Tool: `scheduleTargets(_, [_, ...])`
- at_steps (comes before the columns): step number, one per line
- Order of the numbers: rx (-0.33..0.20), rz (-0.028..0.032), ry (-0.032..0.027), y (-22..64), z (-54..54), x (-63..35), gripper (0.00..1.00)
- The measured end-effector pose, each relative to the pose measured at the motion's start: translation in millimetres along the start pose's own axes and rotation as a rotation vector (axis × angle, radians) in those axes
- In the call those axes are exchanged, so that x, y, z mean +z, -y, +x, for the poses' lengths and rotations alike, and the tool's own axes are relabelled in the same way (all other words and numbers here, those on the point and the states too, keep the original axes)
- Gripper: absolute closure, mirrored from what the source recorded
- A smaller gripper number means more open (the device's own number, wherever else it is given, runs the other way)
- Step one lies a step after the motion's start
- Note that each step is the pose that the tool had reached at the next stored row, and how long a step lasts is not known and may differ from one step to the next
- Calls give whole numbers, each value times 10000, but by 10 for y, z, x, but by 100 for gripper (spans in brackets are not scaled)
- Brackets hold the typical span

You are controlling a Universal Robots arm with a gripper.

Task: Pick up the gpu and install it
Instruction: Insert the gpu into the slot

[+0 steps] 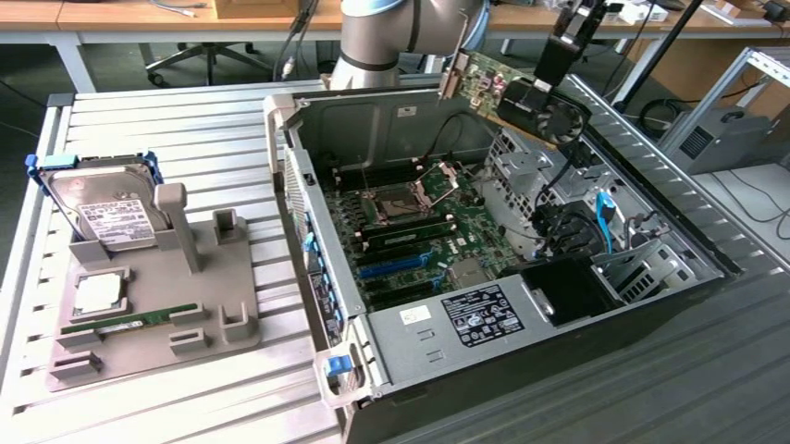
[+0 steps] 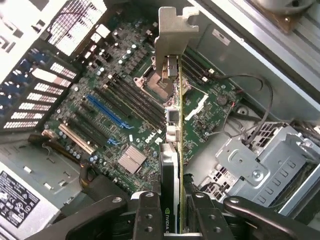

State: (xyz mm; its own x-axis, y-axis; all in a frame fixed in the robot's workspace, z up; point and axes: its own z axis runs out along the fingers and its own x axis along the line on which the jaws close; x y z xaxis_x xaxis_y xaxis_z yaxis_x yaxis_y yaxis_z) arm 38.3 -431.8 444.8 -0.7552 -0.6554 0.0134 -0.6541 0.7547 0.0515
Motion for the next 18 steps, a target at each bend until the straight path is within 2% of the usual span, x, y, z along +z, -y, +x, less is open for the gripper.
scheduleTargets(1, [-365, 5, -19, 0, 0, 1, 73])
scheduleTargets(5, [-1208, 16, -62, 0, 0, 2, 73])
scheduleTargets(9, [-2586, 35, -132, 0, 0, 4, 73])
scheduleTargets(15, [-3887, 52, -201, -1, -1, 5, 73])
scheduleTargets(16, [-4453, 60, -230, -1, -1, 6, 73])
scheduleTargets(18, [-5112, 68, -263, 0, -1, 7, 73])
